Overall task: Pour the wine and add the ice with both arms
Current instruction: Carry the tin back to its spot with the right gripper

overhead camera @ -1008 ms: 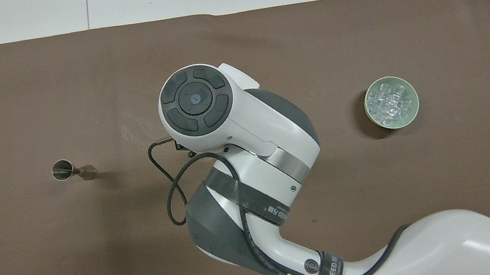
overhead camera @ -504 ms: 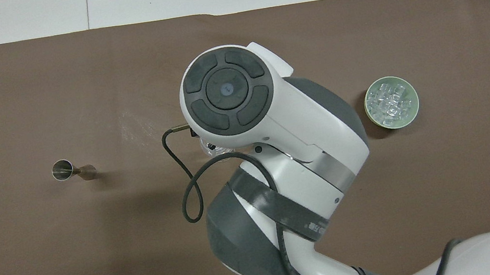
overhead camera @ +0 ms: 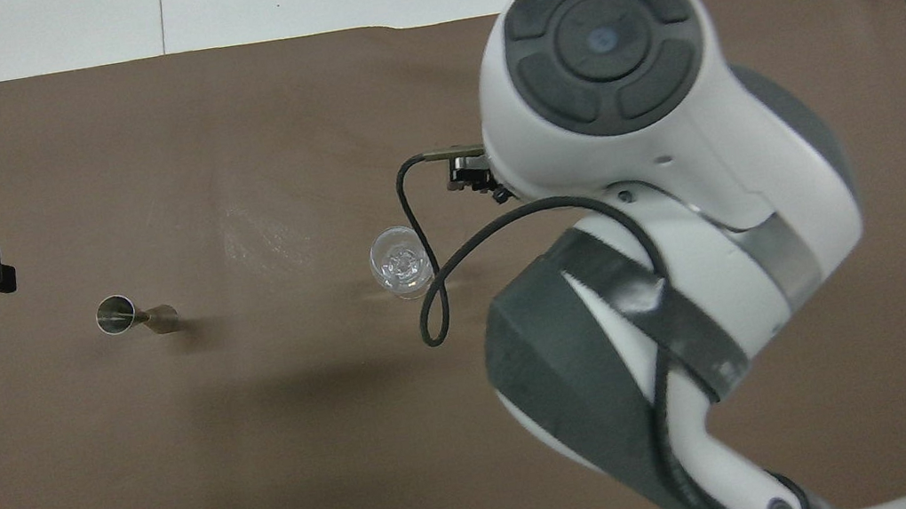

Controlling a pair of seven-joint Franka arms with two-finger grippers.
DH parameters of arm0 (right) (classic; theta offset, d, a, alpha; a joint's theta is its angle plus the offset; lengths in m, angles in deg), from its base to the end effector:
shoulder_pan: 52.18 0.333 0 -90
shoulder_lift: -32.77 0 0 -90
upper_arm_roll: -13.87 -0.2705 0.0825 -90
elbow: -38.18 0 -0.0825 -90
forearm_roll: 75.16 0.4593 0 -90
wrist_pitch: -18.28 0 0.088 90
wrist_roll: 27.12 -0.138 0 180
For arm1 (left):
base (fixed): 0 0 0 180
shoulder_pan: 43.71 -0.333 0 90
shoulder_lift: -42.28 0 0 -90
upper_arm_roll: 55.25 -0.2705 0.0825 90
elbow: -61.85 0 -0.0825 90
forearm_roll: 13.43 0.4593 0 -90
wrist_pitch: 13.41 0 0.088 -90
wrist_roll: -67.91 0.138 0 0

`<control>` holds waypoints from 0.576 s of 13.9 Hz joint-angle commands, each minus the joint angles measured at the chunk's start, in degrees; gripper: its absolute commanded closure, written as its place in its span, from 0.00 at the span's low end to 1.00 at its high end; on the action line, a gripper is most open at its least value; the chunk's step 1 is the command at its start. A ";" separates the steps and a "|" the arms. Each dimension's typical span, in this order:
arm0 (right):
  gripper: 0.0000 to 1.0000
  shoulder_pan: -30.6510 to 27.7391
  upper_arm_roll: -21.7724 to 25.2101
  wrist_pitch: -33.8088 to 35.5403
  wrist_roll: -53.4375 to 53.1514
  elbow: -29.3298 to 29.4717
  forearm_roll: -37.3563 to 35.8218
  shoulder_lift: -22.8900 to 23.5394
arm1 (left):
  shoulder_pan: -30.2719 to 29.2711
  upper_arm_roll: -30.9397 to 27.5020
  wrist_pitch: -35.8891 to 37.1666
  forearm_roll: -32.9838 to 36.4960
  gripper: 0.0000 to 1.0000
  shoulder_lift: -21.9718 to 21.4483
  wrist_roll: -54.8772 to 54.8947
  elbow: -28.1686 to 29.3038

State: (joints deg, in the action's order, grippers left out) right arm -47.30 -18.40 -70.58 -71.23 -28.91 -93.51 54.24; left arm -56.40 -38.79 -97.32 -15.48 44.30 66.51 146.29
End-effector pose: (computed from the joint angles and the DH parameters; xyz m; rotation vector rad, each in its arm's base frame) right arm 0.6299 0.3399 0.5436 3.0653 -0.2686 0.1882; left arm 0.6252 -0.0440 0.5704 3.0964 -0.0688 -0.0698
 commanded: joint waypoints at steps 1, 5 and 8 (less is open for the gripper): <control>0.00 -0.39 8.51 0.18 6.47 -5.66 7.87 -7.65 | 3.71 -0.82 -2.32 3.36 0.00 -3.95 2.36 7.49; 0.00 -0.21 17.40 0.27 13.51 -12.26 14.74 -14.95 | 9.79 -6.44 -3.02 3.28 0.00 -3.95 2.54 7.40; 0.00 -0.21 21.18 0.53 17.99 -15.25 14.84 -17.77 | 8.74 -6.10 -4.07 3.37 0.00 -4.13 2.72 7.31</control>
State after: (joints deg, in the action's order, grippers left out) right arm -47.30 0.46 -69.40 -56.40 -39.15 -80.31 40.15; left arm -47.93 -44.06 -99.36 -13.24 42.07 68.04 151.43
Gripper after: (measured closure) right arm 0.000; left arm 0.000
